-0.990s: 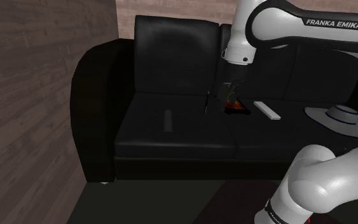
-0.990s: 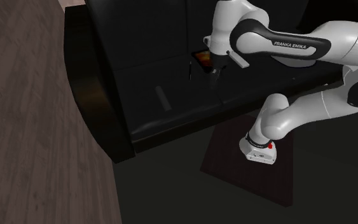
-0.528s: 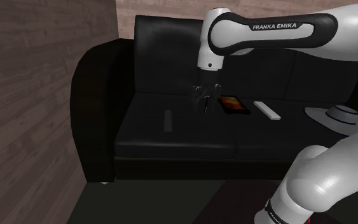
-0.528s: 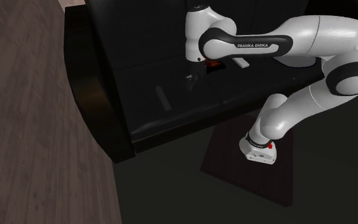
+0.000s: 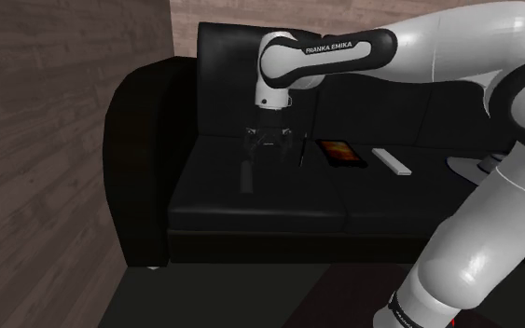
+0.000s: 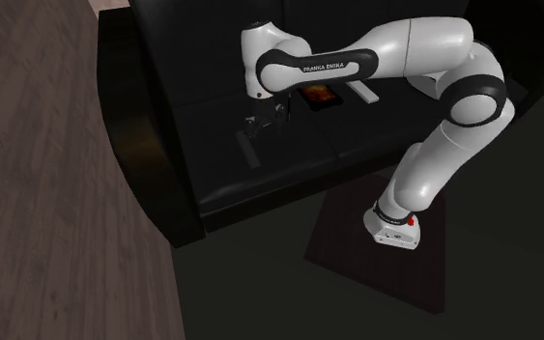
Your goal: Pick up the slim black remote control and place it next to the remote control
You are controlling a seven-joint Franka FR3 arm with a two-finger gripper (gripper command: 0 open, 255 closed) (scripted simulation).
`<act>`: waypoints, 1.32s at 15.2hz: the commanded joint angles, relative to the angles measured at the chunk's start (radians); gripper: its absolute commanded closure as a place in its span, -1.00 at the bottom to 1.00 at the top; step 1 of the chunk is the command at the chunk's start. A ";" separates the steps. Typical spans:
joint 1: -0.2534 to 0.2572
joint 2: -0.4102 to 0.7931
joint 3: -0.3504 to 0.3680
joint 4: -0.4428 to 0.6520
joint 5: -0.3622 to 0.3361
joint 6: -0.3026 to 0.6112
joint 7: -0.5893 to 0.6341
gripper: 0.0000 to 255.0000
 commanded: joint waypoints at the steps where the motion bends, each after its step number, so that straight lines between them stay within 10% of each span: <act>1: -0.004 0.077 0.004 0.044 0.004 0.023 0.072 -1.00; 7: -0.010 0.287 -0.008 0.215 0.008 0.038 0.235 -1.00; 20: -0.002 0.290 -0.003 0.118 0.013 0.139 0.231 -1.00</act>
